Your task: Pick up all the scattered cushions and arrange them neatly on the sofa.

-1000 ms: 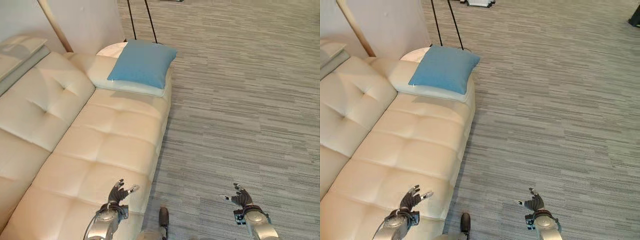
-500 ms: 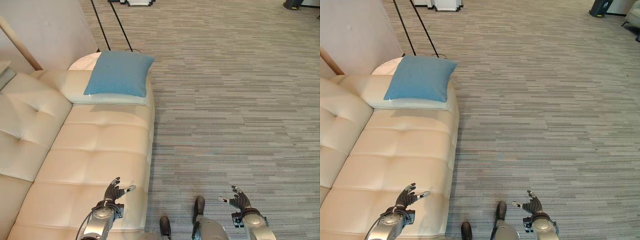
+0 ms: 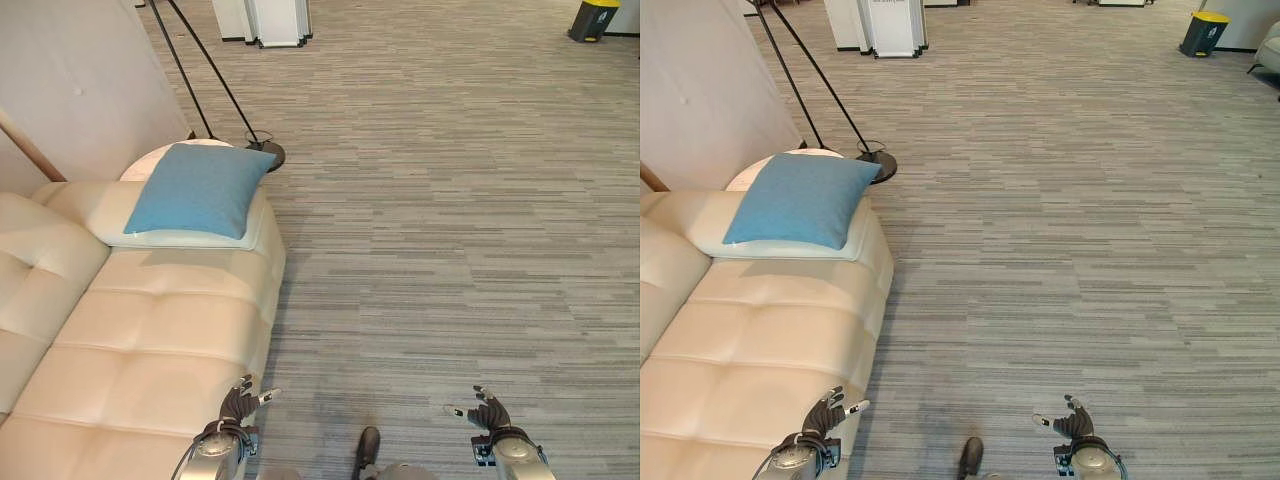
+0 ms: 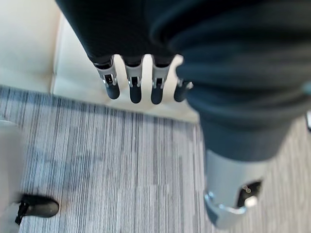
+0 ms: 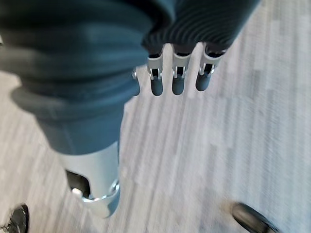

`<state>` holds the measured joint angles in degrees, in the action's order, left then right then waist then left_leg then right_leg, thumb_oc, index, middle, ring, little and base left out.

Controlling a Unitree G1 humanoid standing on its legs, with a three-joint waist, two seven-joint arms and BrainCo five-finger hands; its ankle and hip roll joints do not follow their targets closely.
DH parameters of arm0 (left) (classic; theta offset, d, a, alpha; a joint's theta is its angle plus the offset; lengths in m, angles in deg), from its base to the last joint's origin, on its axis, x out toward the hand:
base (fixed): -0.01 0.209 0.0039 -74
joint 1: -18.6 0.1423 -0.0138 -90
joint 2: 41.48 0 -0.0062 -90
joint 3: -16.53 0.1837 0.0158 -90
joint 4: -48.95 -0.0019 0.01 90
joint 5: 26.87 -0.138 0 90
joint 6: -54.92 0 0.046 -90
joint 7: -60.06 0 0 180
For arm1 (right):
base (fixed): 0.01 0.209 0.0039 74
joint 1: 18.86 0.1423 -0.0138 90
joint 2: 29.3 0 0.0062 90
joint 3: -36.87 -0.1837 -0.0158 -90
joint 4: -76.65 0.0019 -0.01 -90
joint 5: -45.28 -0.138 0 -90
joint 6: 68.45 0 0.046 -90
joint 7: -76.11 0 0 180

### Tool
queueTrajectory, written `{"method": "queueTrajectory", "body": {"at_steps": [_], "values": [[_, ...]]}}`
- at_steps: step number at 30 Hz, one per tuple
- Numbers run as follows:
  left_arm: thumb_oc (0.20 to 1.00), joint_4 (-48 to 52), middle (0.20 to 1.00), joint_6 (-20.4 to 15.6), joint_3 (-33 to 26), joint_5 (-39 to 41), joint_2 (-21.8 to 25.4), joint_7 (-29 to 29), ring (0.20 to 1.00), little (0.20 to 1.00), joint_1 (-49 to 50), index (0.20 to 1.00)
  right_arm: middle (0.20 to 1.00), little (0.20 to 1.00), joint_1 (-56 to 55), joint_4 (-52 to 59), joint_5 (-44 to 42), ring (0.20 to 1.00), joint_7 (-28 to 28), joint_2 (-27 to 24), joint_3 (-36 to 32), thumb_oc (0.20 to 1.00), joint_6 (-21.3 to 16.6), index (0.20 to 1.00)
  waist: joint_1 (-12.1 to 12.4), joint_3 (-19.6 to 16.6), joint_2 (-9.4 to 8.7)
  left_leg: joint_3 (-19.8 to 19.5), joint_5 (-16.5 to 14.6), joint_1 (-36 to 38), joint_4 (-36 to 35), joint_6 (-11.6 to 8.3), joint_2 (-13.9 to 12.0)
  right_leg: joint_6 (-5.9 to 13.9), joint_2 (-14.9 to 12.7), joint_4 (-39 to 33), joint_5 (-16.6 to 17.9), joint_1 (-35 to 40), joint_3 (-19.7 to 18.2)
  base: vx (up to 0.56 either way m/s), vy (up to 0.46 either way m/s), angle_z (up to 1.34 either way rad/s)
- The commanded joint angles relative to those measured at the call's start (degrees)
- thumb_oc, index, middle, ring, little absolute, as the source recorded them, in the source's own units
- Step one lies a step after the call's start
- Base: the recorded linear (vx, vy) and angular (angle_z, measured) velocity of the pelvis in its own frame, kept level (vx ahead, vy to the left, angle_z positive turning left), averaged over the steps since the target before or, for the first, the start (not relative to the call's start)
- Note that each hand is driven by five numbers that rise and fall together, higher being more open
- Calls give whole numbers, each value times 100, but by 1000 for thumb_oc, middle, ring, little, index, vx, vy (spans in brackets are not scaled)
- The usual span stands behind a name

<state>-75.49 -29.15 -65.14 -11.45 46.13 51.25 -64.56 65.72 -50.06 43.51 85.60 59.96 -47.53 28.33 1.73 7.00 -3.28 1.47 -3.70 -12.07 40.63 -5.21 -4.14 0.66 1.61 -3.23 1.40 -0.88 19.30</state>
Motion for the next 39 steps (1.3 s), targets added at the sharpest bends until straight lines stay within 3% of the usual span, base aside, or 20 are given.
{"method": "queueTrajectory", "body": {"at_steps": [1,3,4,6,9,13,16,18,20,22,23,25,26,27,28,29,31,34,35,39], "values": [[1000,199,1000,-174,-198,248,43,-111,1000,1000,-349,1000,1000,1000,129,165,-156,1000,52,-329,-216,1000,-39,1000,-16,462,213,230,74,432,-1550,418,377,198,-406,-41,-556,501,-408,331,-94,-10],[1000,157,1000,-153,-230,177,59,-93,1000,1000,-299,1000,1000,1000,128,84,-161,1000,65,-339,-230,1000,-26,1000,15,414,169,280,25,364,-2667,444,495,250,-432,-153,-623,691,-352,433,-24,-19],[1000,147,1000,-130,-210,142,52,-107,1000,1000,-254,1000,1000,1000,134,-47,-100,1000,35,-358,-149,1000,-17,1000,71,357,257,31,706,355,-4009,315,551,253,-312,-177,-711,873,-330,398,19,8],[1000,136,1000,-115,-208,107,64,-103,1000,1000,-250,1000,1000,1000,146,-98,-57,1000,19,-385,-111,1000,-2,1000,59,325,286,-5,942,417,-4478,248,534,259,-267,-177,-746,939,-292,306,37,4],[1000,33,1000,-102,-238,13,71,-123,1000,1000,-261,1000,1000,1000,202,-210,66,1000,-18,-418,-21,1000,52,1000,46,264,306,61,949,-24,-4563,30,528,289,-228,-177,-881,1220,-242,483,122,0],[1000,-88,1000,-100,-300,41,66,-114,1000,1000,-122,1000,1000,1000,180,-239,122,1000,-100,-234,39,1000,51,1000,129,38,166,168,1020,296,-4563,243,591,480,-394,-116,-965,1530,-371,537,198,-2],[1000,-169,1000,-59,-244,16,130,-101,1000,1000,-116,1000,1000,1000,139,-326,53,1000,-149,-39,66,1000,44,1000,141,-62,-2,232,788,515,-4563,498,718,656,-704,832,-809,1270,-497,403,228,7],[1000,-147,1000,-18,-212,-51,195,-84,1000,1000,-134,1000,1000,1000,188,-381,110,1000,-184,-25,130,1000,59,1000,163,-31,-69,264,584,662,-4563,681,797,789,-887,1943,-435,758,-574,313,250,-12],[1000,-133,1000,-15,-152,-42,251,-82,1000,1000,-183,1000,1000,1000,242,-372,133,1000,-207,6,148,1000,82,1000,114,112,-85,284,393,896,-4563,858,889,897,-1160,3049,225,257,-594,257,264,-4],[1000,-98,1000,-5,-91,-123,288,-44,1000,1000,-204,1000,1000,1000,212,-396,130,1000,-199,41,135,1000,108,1000,41,205,-22,264,202,1129,-4563,936,905,833,-1319,3597,309,-53,-564,261,215,32],[1000,-48,1000,-22,-44,-116,304,-37,1000,1000,-282,1000,1000,1000,215,-455,112,1000,-169,50,147,1000,114,1000,-2,339,99,188,157,1280,-4563,930,829,666,-1086,3462,-90,-505,-695,248,135,53],[1000,-58,1000,-42,-24,-70,295,-30,1000,1000,-349,1000,1000,1000,222,-517,47,1000,-143,47,144,1000,107,1000,-38,437,192,80,173,1388,-4563,874,775,560,-767,2800,-439,-709,-819,188,46,30],[1000,-59,1000,-43,-24,-70,294,-30,1000,1000,-350,1000,1000,1000,223,-518,47,1000,-143,46,144,1000,107,1000,-39,431,199,78,175,1379,-4563,872,767,557,-759,2783,-427,-710,-814,140,-15,25],[1000,-67,1000,-49,-5,-75,286,-25,1000,1000,-377,1000,1000,1000,237,-577,2,1000,-115,52,140,1000,97,1000,-70,477,225,-16,174,1443,-4563,846,766,529,-489,2170,-455,-779,-1071,233,-68,33],[1000,-119,1000,-52,15,-107,290,-7,1000,1000,-415,1000,1000,1000,226,-633,-64,1000,-79,55,124,1000,84,1000,-110,516,183,-225,161,1553,-4563,795,827,584,-165,970,-264,-760,-1568,233,-67,31],[1000,-119,1000,-52,14,-108,290,-7,1000,1000,-417,1000,1000,1000,227,-634,-65,1000,-79,55,124,1000,84,1000,-107,513,184,-221,164,1548,-4563,795,825,584,-162,941,-243,-752,-1571,249,-73,42],[1000,-230,1000,-76,-9,-227,311,38,1000,1000,-469,1000,1000,1000,178,-705,-74,1000,-80,51,107,1000,82,1000,-159,476,135,-362,81,1630,-4563,766,902,665,-27,92,101,-834,-1896,242,-67,53],[1000,-309,1000,-113,12,-320,301,138,1000,1000,-461,1000,1000,1000,93,-815,-76,1000,-110,46,61,1000,88,1000,-203,374,110,-622,-128,1874,-4563,731,961,697,-53,-176,259,-654,-1665,421,-138,85],[1000,-403,1000,-107,-53,-295,255,186,1000,1000,-350,1000,1000,1000,103,-1037,-93,1000,-148,40,84,1000,30,1000,-151,245,154,-514,-388,1984,-3875,603,885,569,-82,-177,220,-332,-1501,634,-215,63],[1000,-478,1000,-61,-126,-83,188,170,1000,1000,-297,1000,1000,1000,153,-1077,-159,1000,-190,-41,104,1000,16,1000,-60,345,155,-338,-192,1336,-2249,387,889,430,-150,-177,29,96,-1199,247,-105,36]]}}
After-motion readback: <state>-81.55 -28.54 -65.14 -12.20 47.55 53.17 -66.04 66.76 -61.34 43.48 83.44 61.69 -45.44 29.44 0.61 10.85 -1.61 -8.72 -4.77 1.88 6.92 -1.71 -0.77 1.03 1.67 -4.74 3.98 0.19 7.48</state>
